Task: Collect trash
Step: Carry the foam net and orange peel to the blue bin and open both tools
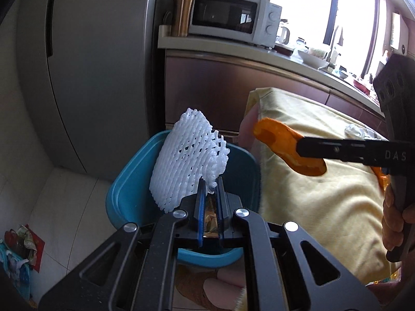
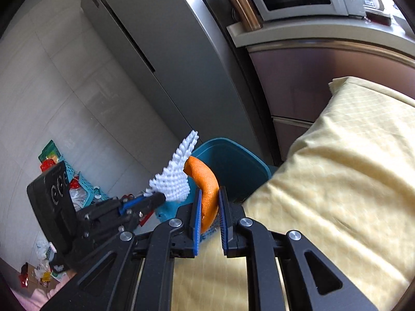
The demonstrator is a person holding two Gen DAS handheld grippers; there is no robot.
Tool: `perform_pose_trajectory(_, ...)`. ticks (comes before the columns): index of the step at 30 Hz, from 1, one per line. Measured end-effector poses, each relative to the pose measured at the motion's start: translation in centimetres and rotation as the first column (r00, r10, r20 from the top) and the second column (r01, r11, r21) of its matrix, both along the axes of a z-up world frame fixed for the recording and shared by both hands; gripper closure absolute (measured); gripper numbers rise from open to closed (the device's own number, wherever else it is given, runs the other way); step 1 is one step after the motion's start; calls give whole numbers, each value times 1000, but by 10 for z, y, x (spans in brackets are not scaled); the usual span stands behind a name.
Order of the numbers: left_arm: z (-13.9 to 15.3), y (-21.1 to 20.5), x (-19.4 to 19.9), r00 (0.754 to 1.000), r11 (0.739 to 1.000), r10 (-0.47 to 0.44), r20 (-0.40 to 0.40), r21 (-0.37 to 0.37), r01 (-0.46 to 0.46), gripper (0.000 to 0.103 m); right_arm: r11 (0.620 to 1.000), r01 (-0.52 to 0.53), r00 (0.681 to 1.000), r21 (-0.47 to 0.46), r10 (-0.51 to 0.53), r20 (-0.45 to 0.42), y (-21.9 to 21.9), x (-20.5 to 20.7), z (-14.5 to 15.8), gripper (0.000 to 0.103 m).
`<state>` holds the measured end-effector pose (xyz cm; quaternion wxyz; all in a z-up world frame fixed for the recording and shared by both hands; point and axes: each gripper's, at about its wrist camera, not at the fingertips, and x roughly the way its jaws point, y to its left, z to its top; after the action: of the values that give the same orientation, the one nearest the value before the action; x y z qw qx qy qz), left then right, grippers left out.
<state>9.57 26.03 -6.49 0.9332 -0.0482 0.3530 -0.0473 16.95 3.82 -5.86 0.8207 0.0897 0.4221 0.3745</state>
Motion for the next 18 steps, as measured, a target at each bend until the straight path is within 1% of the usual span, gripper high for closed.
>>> perform_pose_trajectory(5, -17, 9, 15, 999, 1000, 20, -40, -8, -21, 95, 999, -4, 999, -41, 2, -34, 24, 17, -11, 92)
perform_pose_trajectory(8, -26, 11, 29, 997, 999, 30, -68, -15, -31, 93, 998, -10, 997, -63, 6, -71, 39, 26, -20, 91)
perform_pose_trajectory(11, -36, 13, 35, 995, 998, 48, -90, -26, -50, 92, 997, -5, 996, -83, -2, -85, 48, 31, -28, 87)
perform_pose_trajectory(12, -39, 13, 38, 994, 998, 53, -97, -32, -56, 87, 996, -6, 996, -85, -2, -91, 49, 32, -30, 87)
perform_pose_trajectory(14, -45, 13, 41, 991, 997, 69, -111, -34, -73, 81, 996, -5, 995, -89, -4, -96, 49, 33, -32, 86)
perform_pose_trajectory(18, -47, 10, 42, 990, 995, 81, -111, -47, -87, 80, 997, -2, 995, -77, -6, -96, 43, 31, -32, 84)
